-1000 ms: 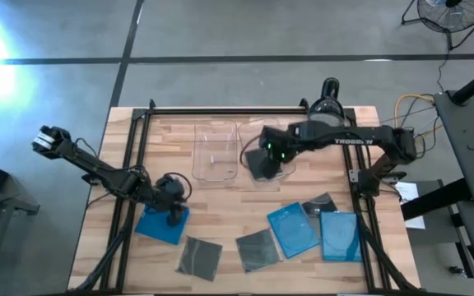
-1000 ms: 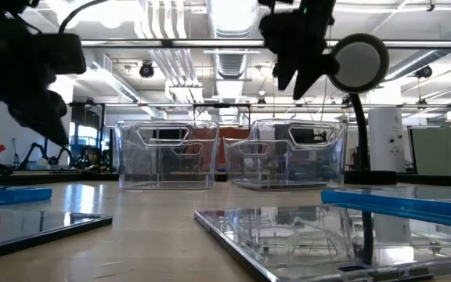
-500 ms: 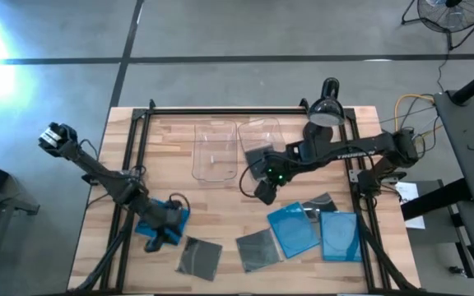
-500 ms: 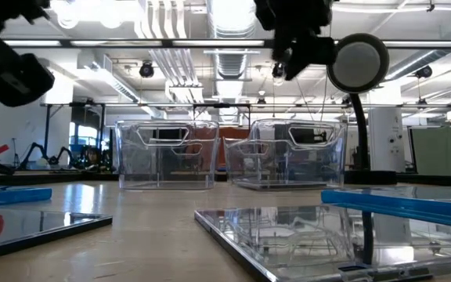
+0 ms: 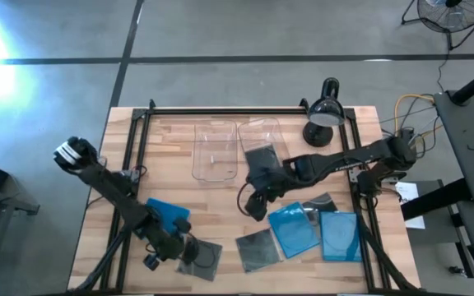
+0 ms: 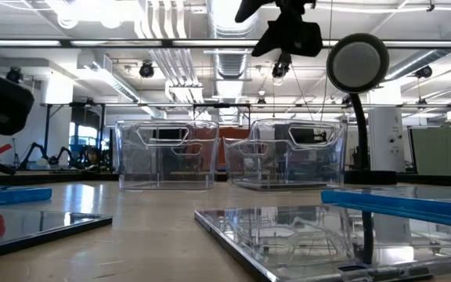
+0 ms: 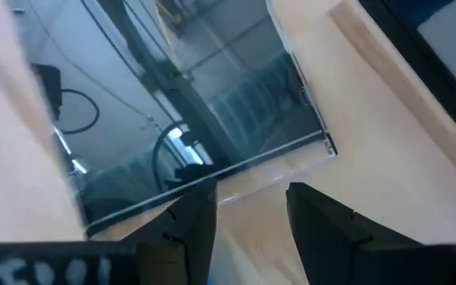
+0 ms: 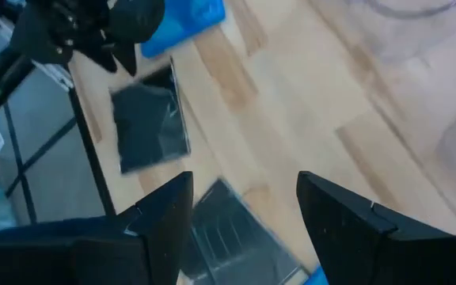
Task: Pick & place jewel cases by type
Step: Put the black CD case into the right transparent bin
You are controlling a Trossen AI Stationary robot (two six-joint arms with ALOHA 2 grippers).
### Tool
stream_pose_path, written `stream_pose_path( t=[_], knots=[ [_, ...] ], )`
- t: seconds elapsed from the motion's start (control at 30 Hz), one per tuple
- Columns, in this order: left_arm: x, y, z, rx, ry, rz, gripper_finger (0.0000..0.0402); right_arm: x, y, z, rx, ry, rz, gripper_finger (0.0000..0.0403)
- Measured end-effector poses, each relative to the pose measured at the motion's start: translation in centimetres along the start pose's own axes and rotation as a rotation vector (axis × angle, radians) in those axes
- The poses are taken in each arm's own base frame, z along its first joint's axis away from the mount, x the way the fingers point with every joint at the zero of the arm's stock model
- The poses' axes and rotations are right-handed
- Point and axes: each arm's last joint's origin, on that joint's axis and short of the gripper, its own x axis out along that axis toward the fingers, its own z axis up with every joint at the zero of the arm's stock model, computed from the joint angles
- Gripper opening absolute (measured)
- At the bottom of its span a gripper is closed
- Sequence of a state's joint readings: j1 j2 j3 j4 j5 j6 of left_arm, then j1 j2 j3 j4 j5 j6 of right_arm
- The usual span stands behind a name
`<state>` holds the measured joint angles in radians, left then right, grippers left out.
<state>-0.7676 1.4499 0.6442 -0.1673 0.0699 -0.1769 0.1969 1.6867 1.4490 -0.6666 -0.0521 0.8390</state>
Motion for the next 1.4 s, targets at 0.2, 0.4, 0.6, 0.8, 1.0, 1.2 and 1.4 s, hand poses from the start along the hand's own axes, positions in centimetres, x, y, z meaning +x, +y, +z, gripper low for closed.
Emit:
stream_pose_path(
  t=[0.2,0.4,0.6,0.8,1.0,1.2,1.4],
  knots=[
    [1.3,-0.7,2.3,0.004,-0.012,0.058,0.0135,1.3,1.8,-2.6,-0.072,0.072,0.012,0.0219],
    [3.4,-1.1,5.8,0.046,-0.049,0.062,0.0135,1.4,2.7,-4.0,-0.128,0.061,-0.004,0.0219],
    [6.2,-0.4,7.2,0.034,-0.029,0.100,0.0135,1.7,3.6,-4.9,-0.156,0.034,0.023,0.0219],
    [7.0,1.7,7.9,-0.041,-0.052,0.177,0.0135,2.9,4.4,-6.0,-0.162,0.034,0.029,0.0219],
    [6.4,6.0,7.6,-0.247,-0.066,0.353,0.0135,5.0,4.4,-7.3,-0.082,0.061,-0.027,0.0219],
    [4.0,7.8,7.5,-0.329,-0.048,0.514,0.0135,7.6,3.3,-7.0,0.082,0.023,-0.124,0.0219],
    [-1.6,6.2,7.4,-0.455,-0.025,0.594,0.0135,10.5,2.0,-5.4,0.219,-0.026,-0.126,0.0219]
  ],
)
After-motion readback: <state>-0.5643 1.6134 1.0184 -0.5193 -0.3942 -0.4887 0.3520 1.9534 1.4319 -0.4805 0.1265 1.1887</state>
